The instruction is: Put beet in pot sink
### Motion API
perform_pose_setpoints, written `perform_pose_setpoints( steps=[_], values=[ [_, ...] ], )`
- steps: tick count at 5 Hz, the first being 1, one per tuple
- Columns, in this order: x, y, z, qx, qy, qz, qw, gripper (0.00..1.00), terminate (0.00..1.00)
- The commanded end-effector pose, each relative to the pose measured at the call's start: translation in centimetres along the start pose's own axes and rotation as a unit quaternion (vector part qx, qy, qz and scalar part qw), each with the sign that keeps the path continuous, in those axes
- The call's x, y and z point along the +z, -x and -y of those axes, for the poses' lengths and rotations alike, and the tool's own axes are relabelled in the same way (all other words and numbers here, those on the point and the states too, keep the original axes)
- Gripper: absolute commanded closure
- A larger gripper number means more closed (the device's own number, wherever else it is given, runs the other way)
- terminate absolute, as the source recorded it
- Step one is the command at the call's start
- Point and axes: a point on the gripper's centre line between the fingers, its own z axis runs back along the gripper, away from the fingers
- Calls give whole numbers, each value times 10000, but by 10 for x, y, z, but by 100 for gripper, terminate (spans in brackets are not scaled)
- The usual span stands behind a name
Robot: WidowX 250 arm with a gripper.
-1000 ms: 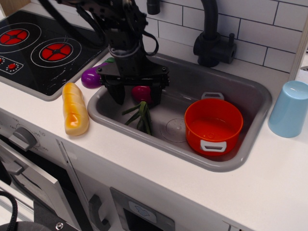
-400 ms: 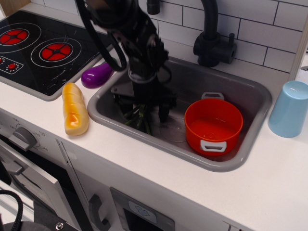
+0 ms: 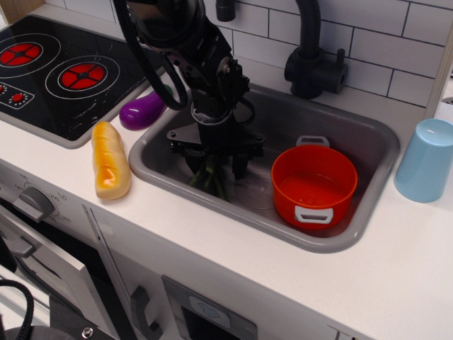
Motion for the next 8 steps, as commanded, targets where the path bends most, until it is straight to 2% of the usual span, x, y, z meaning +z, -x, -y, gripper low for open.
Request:
perform_pose_setpoints(
  steps=[1, 2, 3, 4, 5, 7, 8],
  values=[
    [46, -21, -4, 156, 153, 464, 9987, 100, 0],
    [74, -29, -6, 368, 164, 852, 9956, 100, 0],
    [101, -29, 2, 455, 453, 570, 9963, 100, 0],
    [109, -15, 30, 180, 604, 304, 9976, 100, 0],
    [111, -2, 57, -136, 731, -79, 9972, 100, 0],
    [102, 22, 88, -600, 836, -347, 9941, 100, 0],
    [93, 31, 96, -727, 768, -484, 9932, 100, 0]
  ],
)
